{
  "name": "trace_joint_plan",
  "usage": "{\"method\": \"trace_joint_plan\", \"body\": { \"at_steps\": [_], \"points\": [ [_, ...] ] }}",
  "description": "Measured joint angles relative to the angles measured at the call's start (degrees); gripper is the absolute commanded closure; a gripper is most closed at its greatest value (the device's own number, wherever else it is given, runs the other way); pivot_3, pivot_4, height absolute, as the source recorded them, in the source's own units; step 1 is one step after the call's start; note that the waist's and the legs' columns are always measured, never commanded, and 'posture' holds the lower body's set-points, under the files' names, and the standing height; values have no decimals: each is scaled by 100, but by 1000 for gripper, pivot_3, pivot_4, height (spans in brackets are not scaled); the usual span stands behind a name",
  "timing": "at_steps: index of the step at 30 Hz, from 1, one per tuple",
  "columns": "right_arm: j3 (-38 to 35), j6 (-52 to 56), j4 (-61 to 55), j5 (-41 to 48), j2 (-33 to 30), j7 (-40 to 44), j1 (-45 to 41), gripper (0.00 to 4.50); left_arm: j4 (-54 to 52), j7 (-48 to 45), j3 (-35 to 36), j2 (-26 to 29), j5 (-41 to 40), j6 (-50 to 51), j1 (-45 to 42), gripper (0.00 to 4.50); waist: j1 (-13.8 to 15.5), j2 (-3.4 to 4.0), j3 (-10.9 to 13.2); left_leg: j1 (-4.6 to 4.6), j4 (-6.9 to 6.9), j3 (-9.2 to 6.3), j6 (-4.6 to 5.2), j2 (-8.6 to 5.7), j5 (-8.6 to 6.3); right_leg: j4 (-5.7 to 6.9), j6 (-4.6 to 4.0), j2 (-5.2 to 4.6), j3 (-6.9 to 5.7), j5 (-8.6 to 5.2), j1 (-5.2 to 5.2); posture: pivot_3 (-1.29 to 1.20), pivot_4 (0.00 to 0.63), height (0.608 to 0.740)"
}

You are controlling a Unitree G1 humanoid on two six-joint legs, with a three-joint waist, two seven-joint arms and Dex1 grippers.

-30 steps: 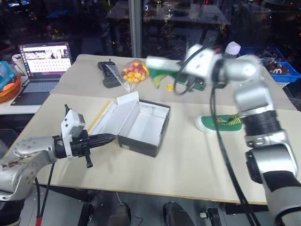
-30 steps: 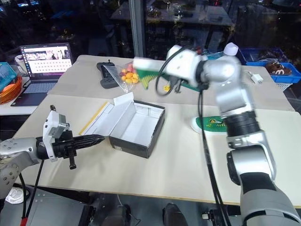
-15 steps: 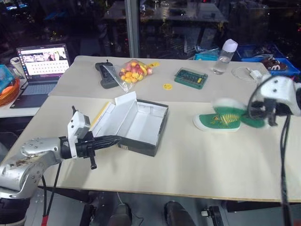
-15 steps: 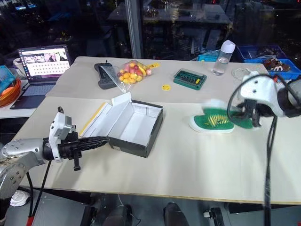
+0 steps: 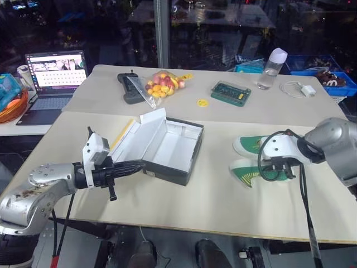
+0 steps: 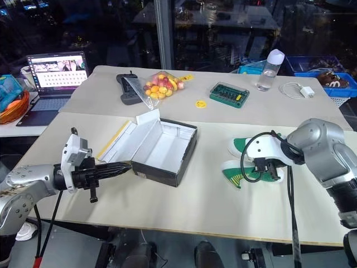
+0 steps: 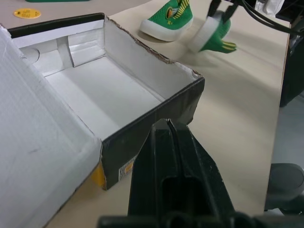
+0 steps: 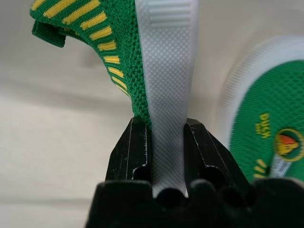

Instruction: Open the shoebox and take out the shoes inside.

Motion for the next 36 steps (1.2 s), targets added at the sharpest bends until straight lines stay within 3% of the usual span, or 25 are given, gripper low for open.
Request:
{"method": "trace_joint_plan", "body": {
  "at_steps": [7,12,23,36],
  "points": [
    [103,-373,716,-575,357,-713,-321,1390,-2,15,3,0,-6,7,-5,4500,13,-31,-19,10,5,1,-2,0,1,1,2,-2,0,3,9,0,150,697],
    [118,-560,1249,-1049,611,-1475,-636,1390,-2,34,5,0,-7,29,-16,4500,-1,-30,-19,5,-8,1,-2,1,1,1,1,-2,-2,3,-2,0,150,697],
    [-93,-497,1402,-1056,748,-2100,-554,1390,0,37,-2,0,-7,84,-106,4500,-38,-30,-19,7,-7,2,-2,1,1,5,2,-2,1,5,0,0,150,697],
    [-1225,1004,-607,277,473,-1250,240,1390,21,65,-16,-19,5,87,-134,4500,-30,-28,-17,5,-7,1,-2,1,1,5,3,-2,-1,4,-1,0,150,697]
  ]
}}
